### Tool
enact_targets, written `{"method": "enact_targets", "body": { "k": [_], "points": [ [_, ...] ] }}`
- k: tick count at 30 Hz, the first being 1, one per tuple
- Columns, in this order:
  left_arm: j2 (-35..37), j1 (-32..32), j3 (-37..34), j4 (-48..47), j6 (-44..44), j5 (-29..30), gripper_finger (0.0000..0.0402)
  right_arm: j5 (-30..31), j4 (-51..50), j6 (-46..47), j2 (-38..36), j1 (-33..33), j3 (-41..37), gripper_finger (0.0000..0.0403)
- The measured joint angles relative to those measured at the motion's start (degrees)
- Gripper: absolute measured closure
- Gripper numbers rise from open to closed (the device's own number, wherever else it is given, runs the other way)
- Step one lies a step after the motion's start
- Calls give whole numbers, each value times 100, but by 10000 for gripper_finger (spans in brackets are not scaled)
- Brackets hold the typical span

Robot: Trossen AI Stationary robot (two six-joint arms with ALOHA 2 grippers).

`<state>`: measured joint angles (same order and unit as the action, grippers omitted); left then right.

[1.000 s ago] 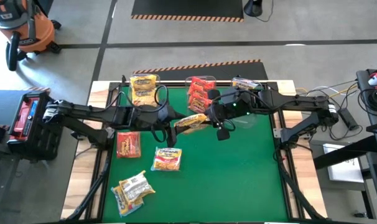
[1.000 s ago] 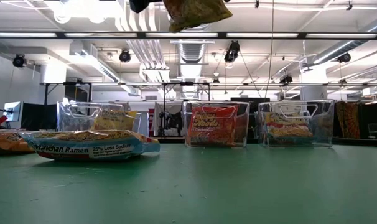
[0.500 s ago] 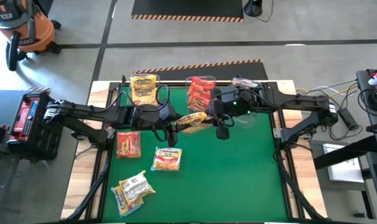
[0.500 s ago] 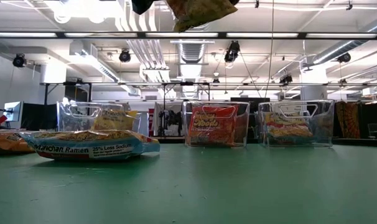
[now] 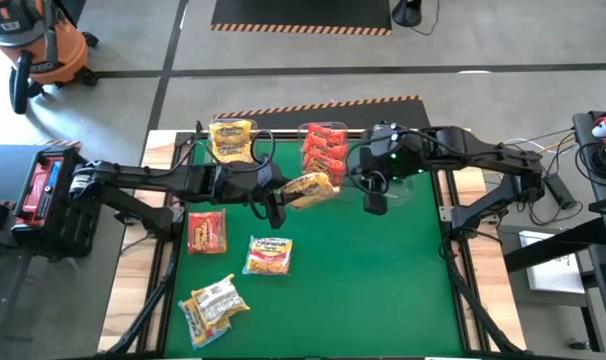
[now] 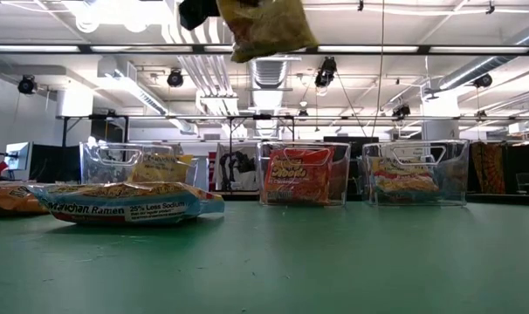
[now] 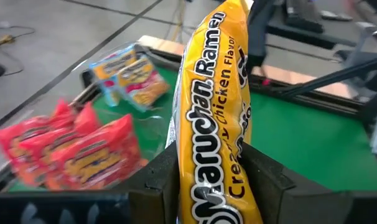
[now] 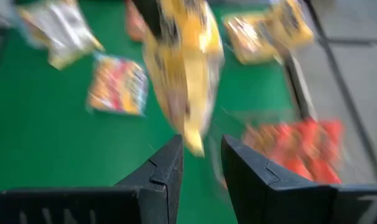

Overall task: Sort Maruchan noodles
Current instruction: Put the yellow noodle pack into the left transparent bin

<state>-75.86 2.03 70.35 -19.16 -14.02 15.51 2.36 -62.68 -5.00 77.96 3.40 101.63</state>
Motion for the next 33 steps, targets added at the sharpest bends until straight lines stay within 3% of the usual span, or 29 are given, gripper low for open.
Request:
{"method": "enact_targets", "body": {
  "k": [4,13,20,27,33],
  "points": [
    [209,-268,0,-521,123,0,289,531,-718,276,-37,2,172,305],
    [908,-1201,0,-2408,481,1,289,579,-1154,1113,-178,0,128,306],
    [1328,-2197,-106,-3690,953,0,290,1017,-1455,1607,-169,0,105,314],
    [1557,-3125,-840,-3519,1333,-3,290,1278,-1483,1944,-161,0,16,314],
    [1652,-3753,-1704,-2310,1677,-305,290,1423,-1485,2201,-125,0,-3,314]
  ]
}}
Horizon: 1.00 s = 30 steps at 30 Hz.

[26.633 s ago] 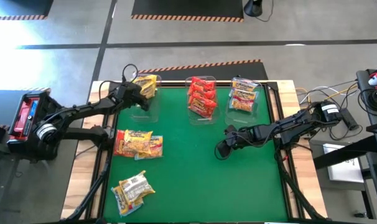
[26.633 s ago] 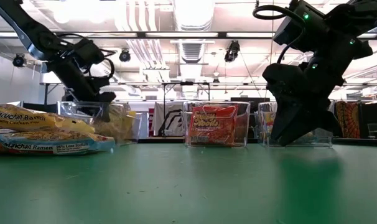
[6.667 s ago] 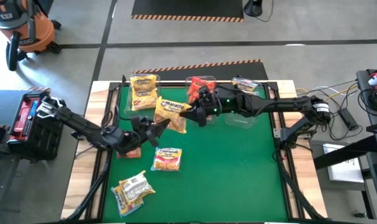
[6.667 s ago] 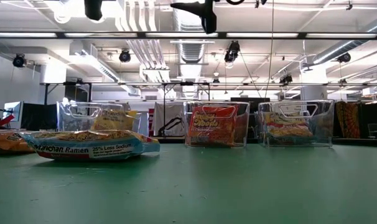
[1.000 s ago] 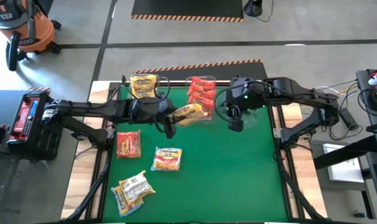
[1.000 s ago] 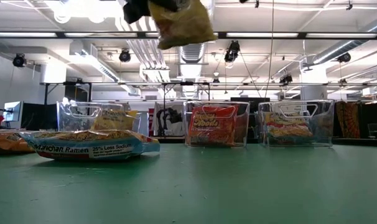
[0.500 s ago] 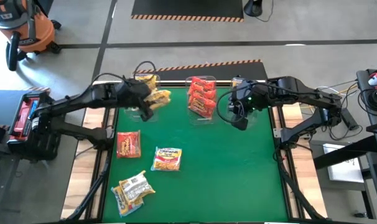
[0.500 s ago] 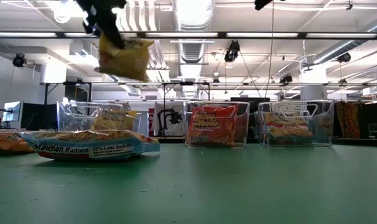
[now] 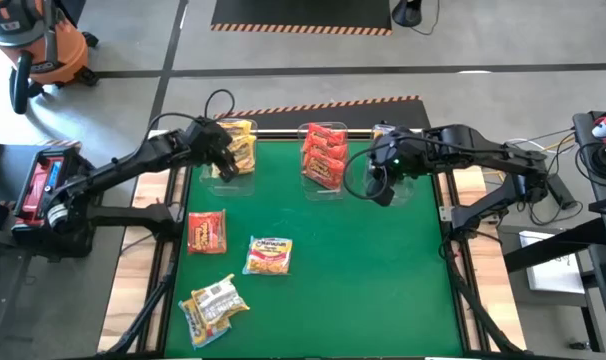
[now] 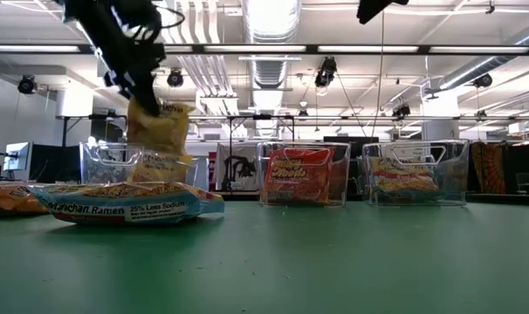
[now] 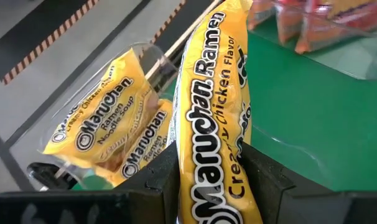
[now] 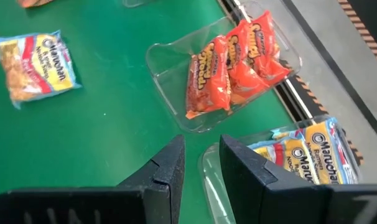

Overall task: Sort Maruchan noodles
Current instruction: Put the yellow noodle pack into the left transparent bin

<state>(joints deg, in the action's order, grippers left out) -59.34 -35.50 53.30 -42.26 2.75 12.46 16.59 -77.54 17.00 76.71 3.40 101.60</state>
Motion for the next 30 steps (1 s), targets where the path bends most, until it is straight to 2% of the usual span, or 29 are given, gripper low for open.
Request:
{"method": "enact_targets", "body": {
  "k": [5,10,15,25,30],
  "points": [
    [17,-565,-659,842,6,-9,290,58,-24,366,32,0,-4,304],
    [-34,-1063,-1139,1554,83,-633,284,54,-24,431,33,0,-4,268],
    [-176,-1427,-1432,2156,405,-746,280,56,-24,495,35,0,-4,239],
    [-984,-1823,-1190,2317,727,-962,279,64,-20,599,34,0,-4,229],
    [-1207,-2035,-901,2003,740,-1005,278,102,-20,758,35,0,-4,223]
  ]
}}
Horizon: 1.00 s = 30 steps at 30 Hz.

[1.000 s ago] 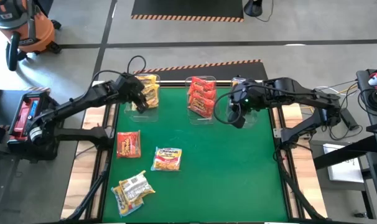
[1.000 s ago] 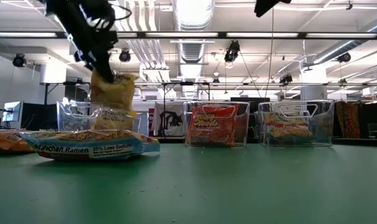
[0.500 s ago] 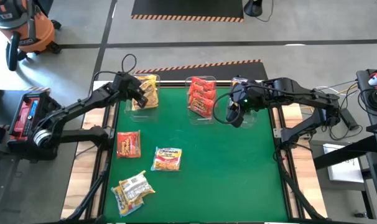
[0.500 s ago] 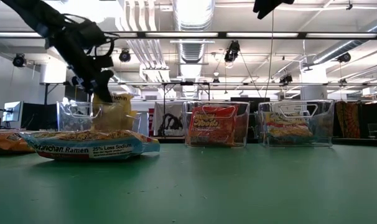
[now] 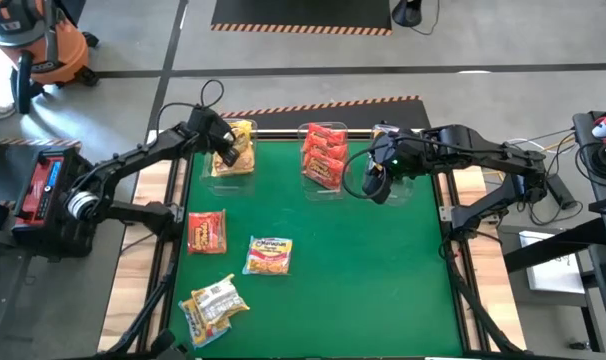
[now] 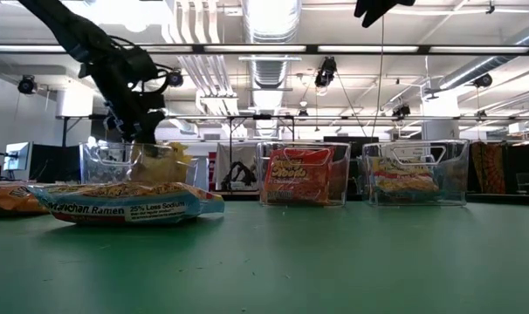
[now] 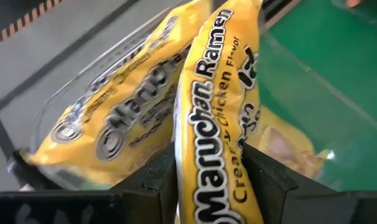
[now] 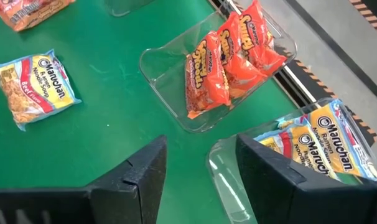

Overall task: Sort Maruchan noodles
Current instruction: Put the yellow noodle pack into the left transparent bin, then put the blue noodle pack into the right transparent bin

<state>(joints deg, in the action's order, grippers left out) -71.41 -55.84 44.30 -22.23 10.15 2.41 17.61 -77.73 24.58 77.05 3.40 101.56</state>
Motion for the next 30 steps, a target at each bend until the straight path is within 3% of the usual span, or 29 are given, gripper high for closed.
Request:
{"method": "enact_targets", "body": {
  "k": [6,16,20,30],
  "points": [
    [-106,-418,312,-513,-31,116,257,2,0,50,0,2,0,211],
    [-97,-506,476,-655,-225,218,175,7,0,78,-2,1,0,207],
    [-97,-502,476,-722,-240,676,148,15,0,183,-2,2,0,207],
    [12,-502,993,-939,-925,765,139,46,0,289,-2,1,0,207]
  ]
}}
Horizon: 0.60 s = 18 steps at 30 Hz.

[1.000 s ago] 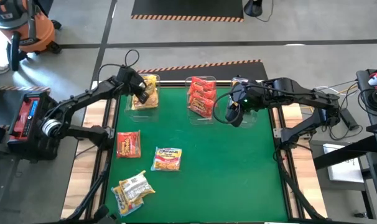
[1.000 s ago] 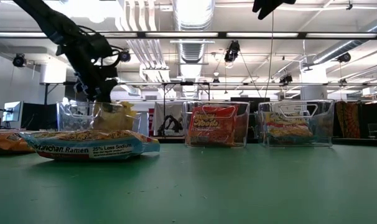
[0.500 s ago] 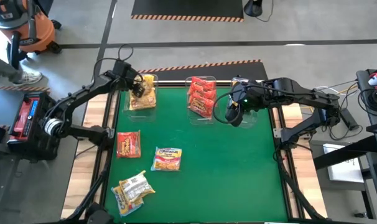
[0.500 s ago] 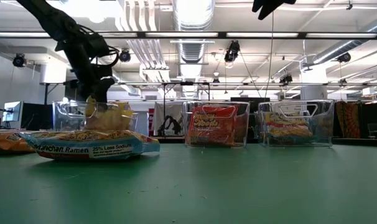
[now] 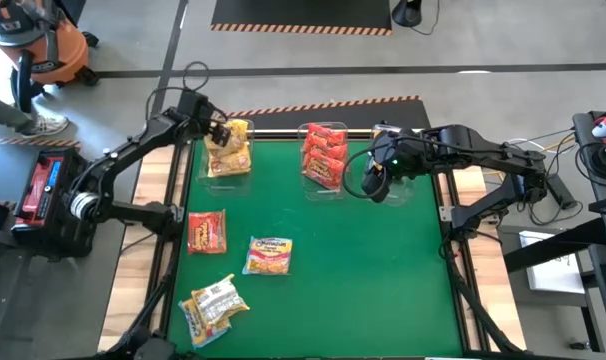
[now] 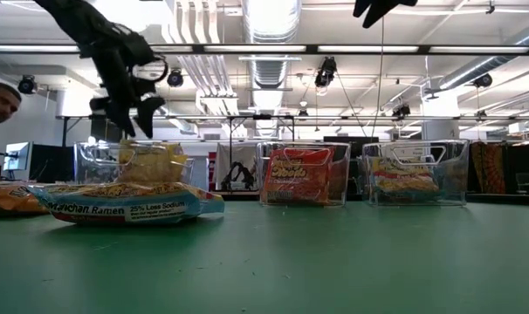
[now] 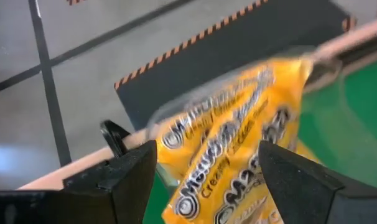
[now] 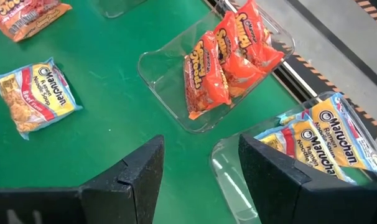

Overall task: Sort Maruchan noodles
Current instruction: Put the blue noodle pack into the right transparent bin

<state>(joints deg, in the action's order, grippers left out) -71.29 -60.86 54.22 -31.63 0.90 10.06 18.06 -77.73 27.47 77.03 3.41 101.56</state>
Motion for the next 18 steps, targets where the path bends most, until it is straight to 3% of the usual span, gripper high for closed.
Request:
{"method": "enact_targets", "body": {
  "k": [7,11,14,18],
  "points": [
    [230,23,689,-741,-422,-154,139,0,-3,266,0,-1,0,207],
    [453,210,768,-1119,-905,-1464,139,-2,6,282,3,-17,-101,207],
    [820,710,640,-1039,-1304,-2123,139,-4,8,438,36,-17,-244,207],
    [1311,1806,365,-1042,-2004,-1853,139,-8,28,614,83,-17,-589,207]
  ]
}}
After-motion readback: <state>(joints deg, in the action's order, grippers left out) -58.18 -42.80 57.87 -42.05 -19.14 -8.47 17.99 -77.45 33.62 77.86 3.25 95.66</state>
